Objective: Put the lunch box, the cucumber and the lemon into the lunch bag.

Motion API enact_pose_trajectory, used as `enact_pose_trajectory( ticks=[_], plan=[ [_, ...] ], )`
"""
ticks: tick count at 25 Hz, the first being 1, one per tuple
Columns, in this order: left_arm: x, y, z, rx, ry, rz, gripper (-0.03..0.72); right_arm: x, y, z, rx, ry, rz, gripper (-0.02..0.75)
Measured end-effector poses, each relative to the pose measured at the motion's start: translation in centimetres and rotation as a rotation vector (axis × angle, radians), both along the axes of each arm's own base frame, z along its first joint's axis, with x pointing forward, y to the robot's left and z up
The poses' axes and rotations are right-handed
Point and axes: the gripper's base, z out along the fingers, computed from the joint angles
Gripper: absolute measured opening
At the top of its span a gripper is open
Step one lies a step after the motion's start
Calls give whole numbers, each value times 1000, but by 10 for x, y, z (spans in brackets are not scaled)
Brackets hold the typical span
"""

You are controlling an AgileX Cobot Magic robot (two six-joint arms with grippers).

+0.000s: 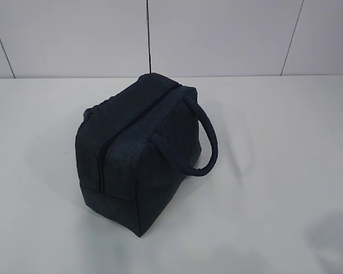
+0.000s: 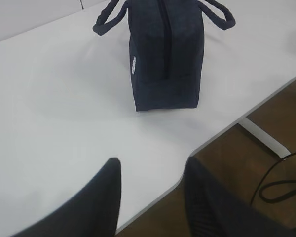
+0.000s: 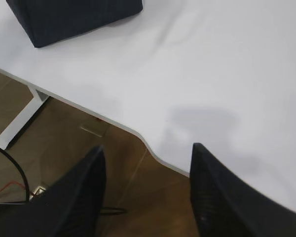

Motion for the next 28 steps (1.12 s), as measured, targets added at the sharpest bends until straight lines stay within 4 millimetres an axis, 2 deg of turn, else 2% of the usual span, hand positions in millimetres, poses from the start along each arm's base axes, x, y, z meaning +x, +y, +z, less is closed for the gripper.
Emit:
enact_pose_trajectory(
  ticks=[8, 13, 21, 28],
  plan=[
    [14, -3, -19, 11, 24, 28, 261, -2, -2, 0, -6, -25, -9, 414],
    [17, 1, -21, -3, 44, 103, 249, -2, -2, 0, -6, -25, -10, 414],
    [17, 2, -21, -7, 47, 113, 248, -1, -2, 0, -6, -33, -12, 414],
    [17, 1, -21, -7, 47, 182, 247, 4, 0, 4, 31, -100, -12, 414]
  ],
)
